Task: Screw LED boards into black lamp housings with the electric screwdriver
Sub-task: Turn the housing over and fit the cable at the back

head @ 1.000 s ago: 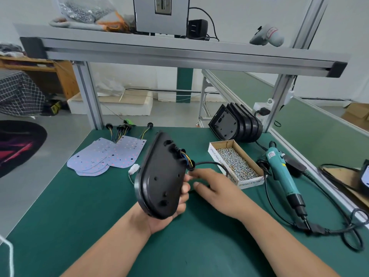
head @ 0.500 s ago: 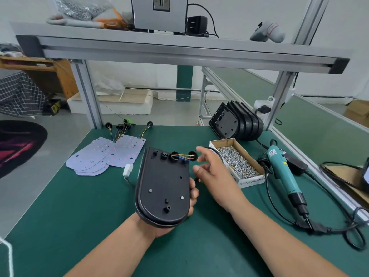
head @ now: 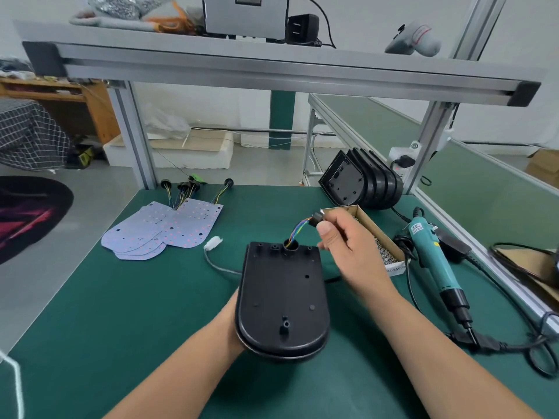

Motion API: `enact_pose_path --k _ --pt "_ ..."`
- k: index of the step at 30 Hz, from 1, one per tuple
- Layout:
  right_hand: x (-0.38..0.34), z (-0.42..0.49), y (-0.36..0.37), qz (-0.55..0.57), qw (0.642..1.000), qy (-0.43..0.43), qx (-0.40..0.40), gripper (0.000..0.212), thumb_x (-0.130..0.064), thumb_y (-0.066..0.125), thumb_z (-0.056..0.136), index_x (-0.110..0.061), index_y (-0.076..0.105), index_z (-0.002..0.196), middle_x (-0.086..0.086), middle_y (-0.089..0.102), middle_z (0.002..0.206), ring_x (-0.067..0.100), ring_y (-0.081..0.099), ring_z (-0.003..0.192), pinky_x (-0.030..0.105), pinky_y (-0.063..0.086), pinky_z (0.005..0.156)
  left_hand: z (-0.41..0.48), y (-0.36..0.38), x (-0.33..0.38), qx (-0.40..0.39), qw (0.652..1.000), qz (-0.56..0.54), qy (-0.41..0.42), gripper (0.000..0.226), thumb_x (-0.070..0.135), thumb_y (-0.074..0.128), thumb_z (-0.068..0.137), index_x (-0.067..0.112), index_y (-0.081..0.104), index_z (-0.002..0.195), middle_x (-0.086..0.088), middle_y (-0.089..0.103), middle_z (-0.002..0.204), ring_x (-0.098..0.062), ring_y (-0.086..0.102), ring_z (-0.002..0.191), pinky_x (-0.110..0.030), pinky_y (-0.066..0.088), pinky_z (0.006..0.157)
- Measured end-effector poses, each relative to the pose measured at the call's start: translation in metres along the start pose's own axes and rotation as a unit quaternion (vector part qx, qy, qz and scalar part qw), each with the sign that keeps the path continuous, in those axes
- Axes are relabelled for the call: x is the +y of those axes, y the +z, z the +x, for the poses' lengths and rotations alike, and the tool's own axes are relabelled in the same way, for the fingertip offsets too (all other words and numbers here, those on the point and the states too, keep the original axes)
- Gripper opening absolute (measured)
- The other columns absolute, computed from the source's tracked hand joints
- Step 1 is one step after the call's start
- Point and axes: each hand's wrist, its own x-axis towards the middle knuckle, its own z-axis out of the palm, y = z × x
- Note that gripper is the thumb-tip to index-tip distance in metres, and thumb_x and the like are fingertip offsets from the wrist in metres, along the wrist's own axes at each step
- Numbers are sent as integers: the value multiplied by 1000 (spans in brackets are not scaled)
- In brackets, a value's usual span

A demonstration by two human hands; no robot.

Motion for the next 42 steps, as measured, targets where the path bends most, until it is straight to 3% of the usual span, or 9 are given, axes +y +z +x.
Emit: enact_pose_path --k 2,6,10,14,19,23,27,32,42 --pt "1 2 -3 -2 1000 -12 9 26 -50 50 106 -27 61 103 -2 56 86 29 59 80 45 50 77 -1 0 10 -6 1000 13 16 60 18 50 105 15 61 46 -3 59 45 -16 54 31 -19 45 33" --pt "4 4 -10 0 1000 -17 11 16 -36 50 110 -33 65 107 -14 56 84 14 53 78 18 42 71 10 -28 28 47 956 272 96 56 6 54 104 23 44 51 6 46 56 -14 37 52 -23 36 51" --pt "8 7 -16 18 1000 12 0 17 -37 49 107 -35 66 108 -11 57 84 7 49 77 16 39 70 16 -49 38 100 732 638 218 21 23 58 93 29 55 72 12 64 67 -15 56 62 -29 49 60" --pt "7 6 -21 -24 999 -28 -12 20 -27 53 106 -17 70 109 2 65 98 24 58 96 32 47 86 23 -54 47 177 789 534 246 22 28 48 107 23 64 94 0 70 88 -26 65 86 -41 54 79" --pt "-11 0 -9 -175 967 -105 -151 16 -27 56 107 -20 64 95 -5 50 87 14 49 86 36 42 78 17 -37 44 203 835 390 331 22 29 50 101 35 68 112 13 62 68 -7 53 57 -32 44 59" --pt "-25 -9 9 -264 935 -131 -194 16 -31 59 102 -16 62 97 -1 56 91 24 56 88 43 47 76 -4 -11 35 82 719 481 495 39 37 53 89 41 66 127 19 59 75 2 56 71 -14 44 69" --pt "-34 -8 3 -252 939 -101 -210 17 -22 55 97 -17 67 108 0 58 97 21 56 92 40 48 81 -3 -4 34 77 606 587 531 36 47 55 97 33 69 128 12 53 80 -14 57 78 -38 53 69" --pt "-35 -8 -5 -261 949 -101 -146 21 -30 65 103 -11 67 95 -1 57 86 23 56 82 46 48 75 0 -7 37 67 599 604 521 35 40 46 106 26 72 124 6 54 83 -20 58 80 -44 52 69" --pt "-38 -21 16 -191 978 -80 19 30 -37 55 104 -18 62 82 -9 54 74 13 50 72 39 44 65 2 -13 36 63 693 563 446 20 45 50 100 38 69 103 9 51 75 -11 53 78 -41 51 71"
